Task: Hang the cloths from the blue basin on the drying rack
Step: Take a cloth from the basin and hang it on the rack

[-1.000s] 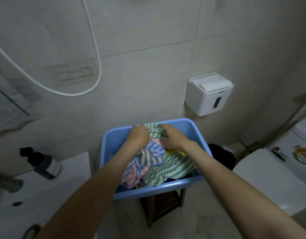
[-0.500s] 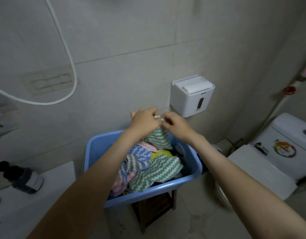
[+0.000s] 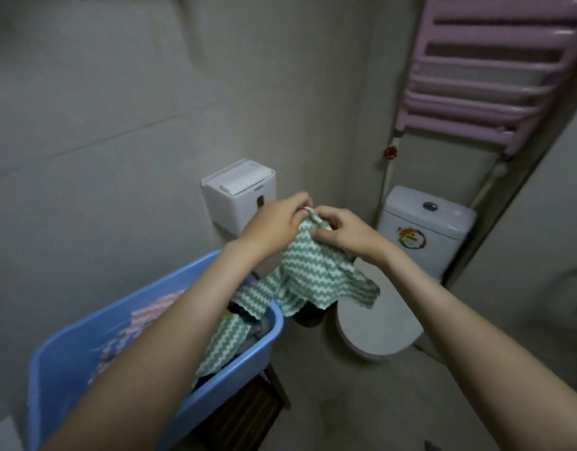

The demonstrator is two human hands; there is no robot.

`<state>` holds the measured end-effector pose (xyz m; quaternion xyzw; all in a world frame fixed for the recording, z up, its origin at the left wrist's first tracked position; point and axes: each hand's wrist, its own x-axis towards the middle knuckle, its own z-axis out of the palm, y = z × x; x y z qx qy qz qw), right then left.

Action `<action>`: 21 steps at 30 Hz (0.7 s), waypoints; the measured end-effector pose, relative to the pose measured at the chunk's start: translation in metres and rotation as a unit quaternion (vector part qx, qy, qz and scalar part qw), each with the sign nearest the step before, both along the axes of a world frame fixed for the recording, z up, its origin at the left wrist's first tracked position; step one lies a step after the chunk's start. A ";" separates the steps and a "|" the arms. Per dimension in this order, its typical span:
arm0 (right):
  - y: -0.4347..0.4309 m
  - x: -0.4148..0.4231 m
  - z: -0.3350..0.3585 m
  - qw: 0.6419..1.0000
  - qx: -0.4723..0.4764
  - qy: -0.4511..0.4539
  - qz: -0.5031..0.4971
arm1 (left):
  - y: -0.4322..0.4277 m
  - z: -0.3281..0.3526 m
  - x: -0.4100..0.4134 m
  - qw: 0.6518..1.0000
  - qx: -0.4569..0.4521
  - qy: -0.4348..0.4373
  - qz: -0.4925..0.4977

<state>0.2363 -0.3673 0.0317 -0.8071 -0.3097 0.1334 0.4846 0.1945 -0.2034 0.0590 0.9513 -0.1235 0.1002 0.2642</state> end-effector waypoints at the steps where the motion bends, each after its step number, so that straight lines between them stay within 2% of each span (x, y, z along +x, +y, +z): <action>1: -0.019 -0.002 0.001 1.000 -0.016 0.021 -0.011 | -0.016 0.001 0.005 1.000 0.001 0.000 -0.013; 7: -0.131 -0.015 -0.014 0.985 0.001 0.117 -0.130 | -0.104 -0.004 0.031 0.993 0.038 0.009 -0.116; 11: -0.150 -0.019 -0.036 0.978 -0.100 0.149 -0.108 | -0.124 -0.017 0.038 0.991 0.048 0.033 -0.119; 15: -0.173 -0.023 -0.063 0.967 -0.170 0.144 -0.121 | -0.133 -0.033 0.039 0.990 0.047 0.061 -0.117; 21: -0.223 -0.043 -0.084 0.939 -0.170 0.126 -0.273 | -0.176 -0.055 0.037 0.979 0.058 0.114 -0.157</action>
